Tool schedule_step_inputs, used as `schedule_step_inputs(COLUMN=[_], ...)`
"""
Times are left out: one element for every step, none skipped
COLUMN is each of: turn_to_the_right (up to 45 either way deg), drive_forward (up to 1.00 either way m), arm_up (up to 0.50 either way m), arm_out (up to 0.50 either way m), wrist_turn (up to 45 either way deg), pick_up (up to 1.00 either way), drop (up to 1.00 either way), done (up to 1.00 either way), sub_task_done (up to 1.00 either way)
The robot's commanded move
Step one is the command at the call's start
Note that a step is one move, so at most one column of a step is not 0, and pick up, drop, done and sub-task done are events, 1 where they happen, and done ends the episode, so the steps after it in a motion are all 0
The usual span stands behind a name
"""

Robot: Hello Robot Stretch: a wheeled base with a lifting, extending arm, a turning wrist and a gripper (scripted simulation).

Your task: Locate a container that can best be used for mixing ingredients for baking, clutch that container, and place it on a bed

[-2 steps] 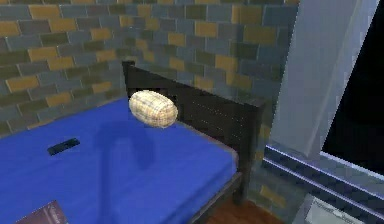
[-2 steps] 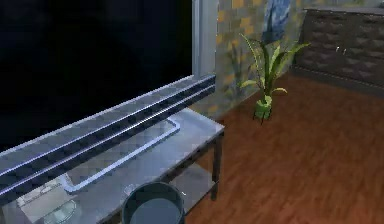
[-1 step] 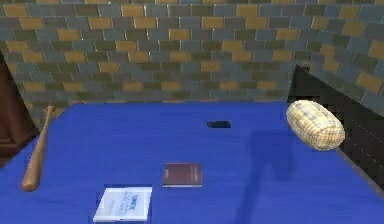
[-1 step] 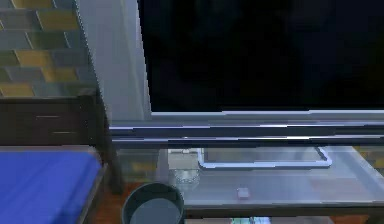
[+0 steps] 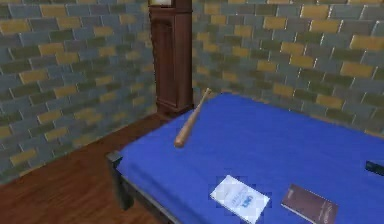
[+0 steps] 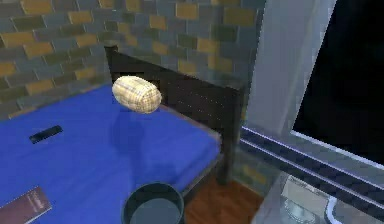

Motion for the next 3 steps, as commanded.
schedule_step_inputs(turn_to_the_right=[45.0,33.0,-45.0], drive_forward=[0.0,0.0,0.0], arm_up=[0.0,0.0,0.0], arm_out=[0.0,0.0,0.0], wrist_turn=[0.0,0.0,0.0], pick_up=[0.0,0.0,0.0], drop=[0.0,0.0,0.0], done=[0.0,0.0,0.0], sub_task_done=[0.0,0.0,0.0])
